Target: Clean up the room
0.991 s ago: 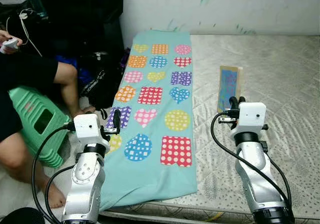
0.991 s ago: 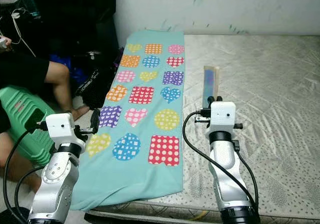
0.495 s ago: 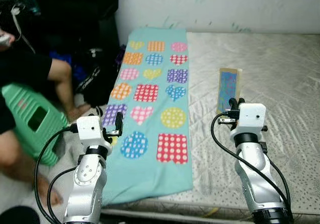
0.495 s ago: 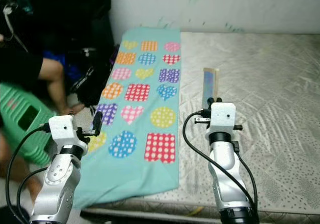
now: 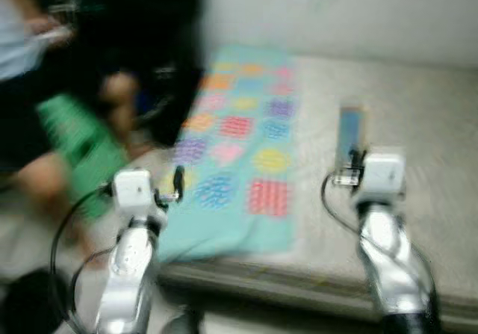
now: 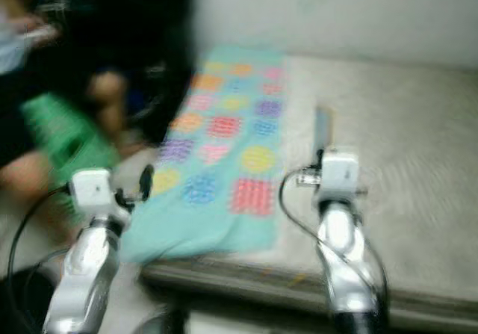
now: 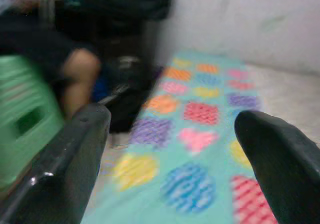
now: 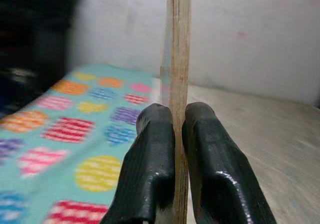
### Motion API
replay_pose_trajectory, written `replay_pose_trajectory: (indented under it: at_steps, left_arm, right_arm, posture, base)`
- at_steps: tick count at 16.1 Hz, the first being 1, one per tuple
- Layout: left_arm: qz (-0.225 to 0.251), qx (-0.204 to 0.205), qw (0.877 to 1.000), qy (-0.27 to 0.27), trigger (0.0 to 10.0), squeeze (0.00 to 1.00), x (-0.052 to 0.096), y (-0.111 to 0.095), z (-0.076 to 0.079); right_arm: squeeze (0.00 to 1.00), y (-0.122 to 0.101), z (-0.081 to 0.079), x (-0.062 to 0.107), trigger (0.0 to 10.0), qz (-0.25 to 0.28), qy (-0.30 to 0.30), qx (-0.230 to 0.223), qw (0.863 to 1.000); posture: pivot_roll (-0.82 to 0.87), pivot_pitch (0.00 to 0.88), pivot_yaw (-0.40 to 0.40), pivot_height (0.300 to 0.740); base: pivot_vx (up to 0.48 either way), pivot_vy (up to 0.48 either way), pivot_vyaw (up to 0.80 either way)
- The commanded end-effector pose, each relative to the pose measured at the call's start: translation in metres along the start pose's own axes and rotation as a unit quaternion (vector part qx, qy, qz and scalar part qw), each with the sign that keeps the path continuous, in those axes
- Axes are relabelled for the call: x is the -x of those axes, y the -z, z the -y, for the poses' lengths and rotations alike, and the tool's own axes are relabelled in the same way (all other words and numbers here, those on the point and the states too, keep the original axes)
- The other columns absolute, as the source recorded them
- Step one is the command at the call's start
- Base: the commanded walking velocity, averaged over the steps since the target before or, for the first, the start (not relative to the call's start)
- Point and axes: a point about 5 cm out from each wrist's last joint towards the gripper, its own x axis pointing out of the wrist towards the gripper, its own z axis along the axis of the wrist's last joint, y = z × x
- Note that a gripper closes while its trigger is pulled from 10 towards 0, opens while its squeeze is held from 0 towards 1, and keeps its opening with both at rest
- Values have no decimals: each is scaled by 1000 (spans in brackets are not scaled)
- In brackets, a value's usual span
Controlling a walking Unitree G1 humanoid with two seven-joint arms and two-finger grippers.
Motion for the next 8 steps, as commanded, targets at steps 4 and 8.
replay_pose_trajectory:
  at_steps: [4,8]
  left_arm:
    - [26,9,998,51,10000,0,0,-11,4]
    - [24,15,999,38,10000,0,1,-10,2]
  right_arm:
    - [0,-8,-1,-2,10000,22,-6,3,1000]
    - [0,-8,-2,-1,10000,24,-12,8,1000]
  posture:
    - [-111,0,31,740]
    - [-112,0,26,740]
  base:
    - [136,0,0]
    - [66,0,0]
